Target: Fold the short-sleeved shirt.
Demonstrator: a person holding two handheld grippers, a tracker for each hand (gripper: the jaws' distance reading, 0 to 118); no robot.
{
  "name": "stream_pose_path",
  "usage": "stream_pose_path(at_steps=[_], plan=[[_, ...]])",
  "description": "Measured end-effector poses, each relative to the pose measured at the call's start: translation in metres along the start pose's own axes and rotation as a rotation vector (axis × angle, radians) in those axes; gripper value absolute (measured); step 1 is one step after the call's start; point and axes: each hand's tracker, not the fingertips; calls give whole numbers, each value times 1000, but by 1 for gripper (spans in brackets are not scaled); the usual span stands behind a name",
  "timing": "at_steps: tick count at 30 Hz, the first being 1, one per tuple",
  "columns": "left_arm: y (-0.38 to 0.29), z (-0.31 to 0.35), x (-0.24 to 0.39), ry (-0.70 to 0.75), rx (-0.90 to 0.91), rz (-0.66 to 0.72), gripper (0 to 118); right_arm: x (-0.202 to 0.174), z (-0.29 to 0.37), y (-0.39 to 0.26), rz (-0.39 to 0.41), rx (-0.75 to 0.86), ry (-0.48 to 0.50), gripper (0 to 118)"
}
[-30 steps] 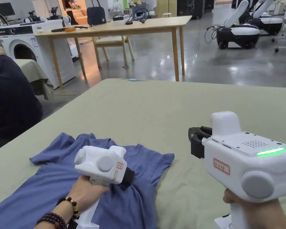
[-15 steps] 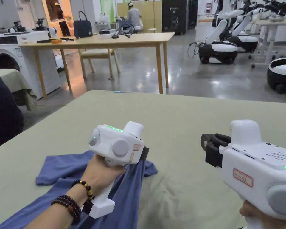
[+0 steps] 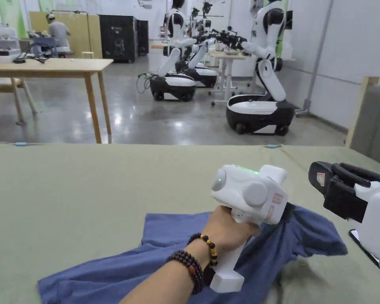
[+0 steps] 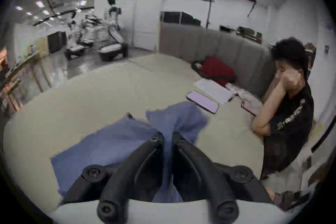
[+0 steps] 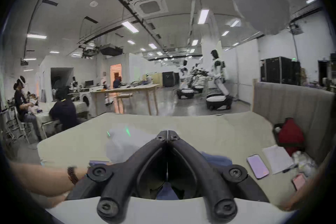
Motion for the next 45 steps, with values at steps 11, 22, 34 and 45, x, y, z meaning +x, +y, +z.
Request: stream_pose_path(at_steps=[11, 22, 34, 45], plan=[[-72, -97, 7, 15, -215, 82, 115, 46, 18, -23, -33, -39, -107, 0], [-91, 193, -135, 248, 280, 248, 109, 9, 9, -45, -63, -69, 8, 0], [-242, 286, -251, 571, 74, 546, 2, -52, -19, -57, -52, -128, 126, 0], [-284, 205, -289, 652, -99, 552, 109, -45, -24, -65, -21, -190, 97, 0]])
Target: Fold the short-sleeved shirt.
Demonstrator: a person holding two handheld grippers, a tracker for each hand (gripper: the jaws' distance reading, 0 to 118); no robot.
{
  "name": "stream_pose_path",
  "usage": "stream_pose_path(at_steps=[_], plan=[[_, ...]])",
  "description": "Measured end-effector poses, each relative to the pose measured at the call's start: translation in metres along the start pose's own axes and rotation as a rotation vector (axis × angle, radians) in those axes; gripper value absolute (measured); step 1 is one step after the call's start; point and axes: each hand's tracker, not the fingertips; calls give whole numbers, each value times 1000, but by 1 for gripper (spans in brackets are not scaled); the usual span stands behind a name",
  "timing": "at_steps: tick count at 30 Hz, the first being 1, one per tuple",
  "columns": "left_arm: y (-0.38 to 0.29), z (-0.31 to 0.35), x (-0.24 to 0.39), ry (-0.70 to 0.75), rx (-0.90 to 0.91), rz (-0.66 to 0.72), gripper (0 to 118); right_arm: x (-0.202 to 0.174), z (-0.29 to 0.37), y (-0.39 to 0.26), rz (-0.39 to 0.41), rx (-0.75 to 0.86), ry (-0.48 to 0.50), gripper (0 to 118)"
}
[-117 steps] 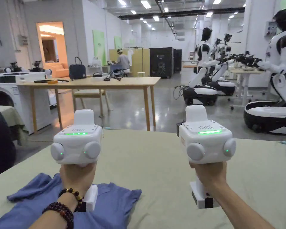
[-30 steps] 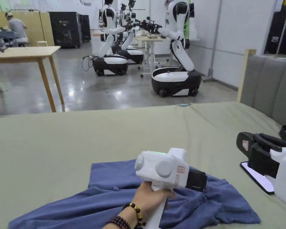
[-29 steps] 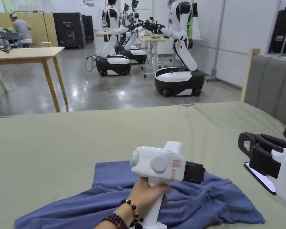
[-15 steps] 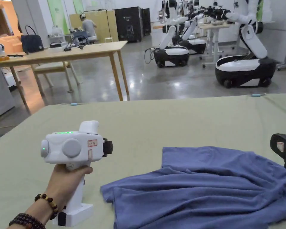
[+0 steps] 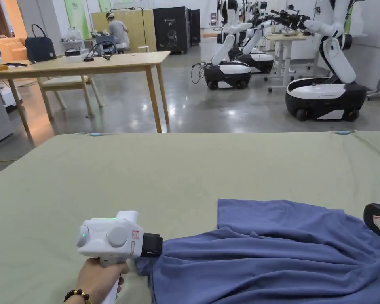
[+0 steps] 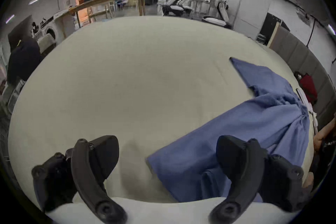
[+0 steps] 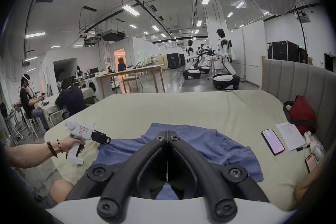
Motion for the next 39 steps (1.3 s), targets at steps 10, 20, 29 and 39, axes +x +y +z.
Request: stream_pose_path(at_steps=[10, 20, 29, 39], plan=[[-17, 19, 25, -35, 2, -141, 1, 7, -14, -9, -21, -34, -17, 0], [14, 35, 21, -151, 96, -22, 1, 116, -55, -21, -47, -288, -204, 8], [8, 40, 34, -144, 108, -39, 1, 230, -87, -76, -237, -446, -321, 107], [3, 41, 40, -149, 94, -14, 1, 238, -114, -127, -163, -632, -327, 72]])
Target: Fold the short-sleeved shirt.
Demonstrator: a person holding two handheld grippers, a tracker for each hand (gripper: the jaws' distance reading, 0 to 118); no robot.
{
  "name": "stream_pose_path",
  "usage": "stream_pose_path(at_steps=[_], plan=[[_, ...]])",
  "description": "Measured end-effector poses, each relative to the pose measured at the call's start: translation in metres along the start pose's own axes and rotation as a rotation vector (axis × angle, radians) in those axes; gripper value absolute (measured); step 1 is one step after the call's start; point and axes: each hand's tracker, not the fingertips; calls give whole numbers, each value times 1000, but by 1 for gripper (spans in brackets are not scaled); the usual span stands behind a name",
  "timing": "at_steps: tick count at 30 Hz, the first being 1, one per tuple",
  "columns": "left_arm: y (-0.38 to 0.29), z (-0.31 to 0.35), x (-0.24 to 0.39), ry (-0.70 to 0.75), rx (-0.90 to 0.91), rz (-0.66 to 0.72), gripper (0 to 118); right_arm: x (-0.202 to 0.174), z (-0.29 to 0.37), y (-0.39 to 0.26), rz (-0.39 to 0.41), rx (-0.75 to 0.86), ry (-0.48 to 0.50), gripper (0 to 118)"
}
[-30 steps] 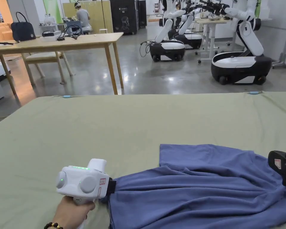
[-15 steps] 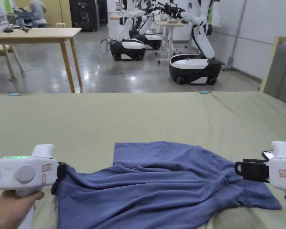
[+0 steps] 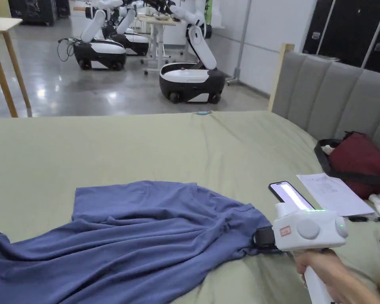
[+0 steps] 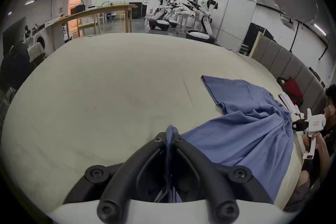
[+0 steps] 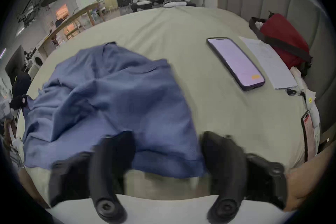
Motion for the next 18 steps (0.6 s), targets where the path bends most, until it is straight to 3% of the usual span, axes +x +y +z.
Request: stream_pose_path(at_steps=[1, 2, 3, 4, 7, 8, 10, 12, 18], plan=[[-1, 1, 1, 2, -2, -3, 1, -12, 6, -5, 42, 60, -55, 65], [-1, 1, 1, 2, -5, -2, 1, -17, 8, -4, 73, 73, -45, 48], [0, -1, 0, 2, -5, 0, 1, -22, 9, -4, 100, 83, 1, 17], [0, -1, -1, -4, -6, 13, 1, -27, 10, -3, 119, 99, -82, 12], [5, 5, -3, -38, 17, 78, 1, -26, 13, 0, 95, 102, -37, 8], [8, 11, -2, -41, 38, 77, 1, -25, 22, 3, 45, 151, 15, 8], [18, 26, 0, -53, 87, 68, 1, -32, 51, 11, 12, 287, 17, 8], [40, 45, 2, -101, 168, 83, 1, -43, 80, 33, 15, 401, 97, 8], [154, 109, 38, -187, 391, 66, 1, -111, 148, 148, 66, 606, 153, 8]])
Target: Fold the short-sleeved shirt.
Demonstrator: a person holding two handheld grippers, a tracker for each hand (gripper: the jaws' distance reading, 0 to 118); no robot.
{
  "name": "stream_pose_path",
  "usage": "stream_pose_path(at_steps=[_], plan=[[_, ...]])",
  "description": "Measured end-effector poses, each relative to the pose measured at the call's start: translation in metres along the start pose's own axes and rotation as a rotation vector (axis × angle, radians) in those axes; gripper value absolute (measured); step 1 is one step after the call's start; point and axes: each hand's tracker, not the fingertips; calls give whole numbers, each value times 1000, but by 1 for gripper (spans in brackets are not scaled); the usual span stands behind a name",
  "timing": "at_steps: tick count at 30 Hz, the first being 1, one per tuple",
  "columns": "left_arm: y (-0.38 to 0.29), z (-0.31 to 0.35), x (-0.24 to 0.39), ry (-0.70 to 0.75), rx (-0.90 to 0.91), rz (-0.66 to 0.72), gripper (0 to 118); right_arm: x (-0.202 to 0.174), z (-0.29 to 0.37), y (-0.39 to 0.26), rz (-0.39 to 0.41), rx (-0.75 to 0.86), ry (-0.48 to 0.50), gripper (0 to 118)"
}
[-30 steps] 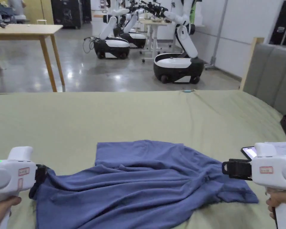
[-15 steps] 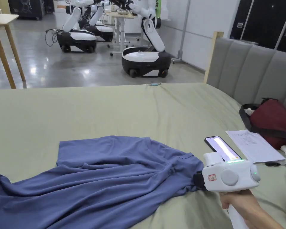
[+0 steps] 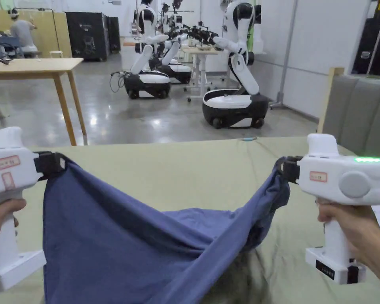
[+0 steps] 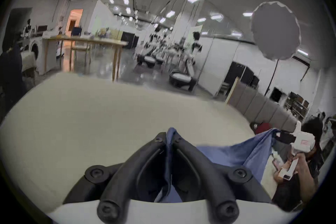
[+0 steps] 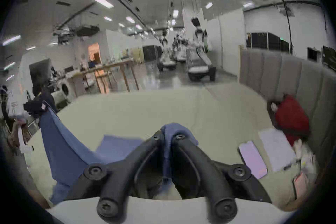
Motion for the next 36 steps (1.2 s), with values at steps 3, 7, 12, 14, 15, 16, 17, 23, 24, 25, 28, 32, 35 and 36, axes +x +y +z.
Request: stream_pose_path(at_steps=[3, 7, 12, 14, 15, 16, 17, 23, 24, 25, 28, 32, 35, 36], plan=[[70, -6, 17, 7, 89, -53, 1, -32, -6, 73, 28, 149, -5, 8], [160, -16, 23, 98, 188, -92, 1, -57, -23, 177, 40, 225, -34, 8], [231, -30, 18, 142, 292, -65, 1, -76, -45, 275, 42, 254, -182, 8], [246, -40, 15, 147, 302, -69, 1, -78, -48, 300, 5, 270, -201, 8], [248, -45, 15, 158, 301, -81, 1, -69, -65, 311, -4, 273, -201, 8], [251, -52, 15, 174, 289, -106, 1, -66, -71, 316, -13, 284, -198, 8], [251, -58, 17, 191, 281, -123, 1, -65, -75, 320, -19, 279, -196, 8], [239, -84, 16, 188, 271, -140, 1, -50, -92, 304, -82, 268, -181, 8], [232, -90, 14, 187, 257, -130, 1, -47, -96, 297, -81, 263, -176, 8], [221, -94, 14, 185, 239, -134, 1, -44, -104, 285, -78, 240, -182, 8], [185, -117, 4, 184, 192, -149, 1, -32, -128, 242, -80, 177, -190, 8], [123, -145, -10, 161, 123, -120, 1, -23, -158, 175, -111, 98, -170, 8], [88, -156, -16, 149, 79, -109, 1, -21, -172, 138, -121, 62, -172, 8], [81, -160, -17, 151, 62, -103, 1, -20, -174, 132, -125, 52, -176, 8]])
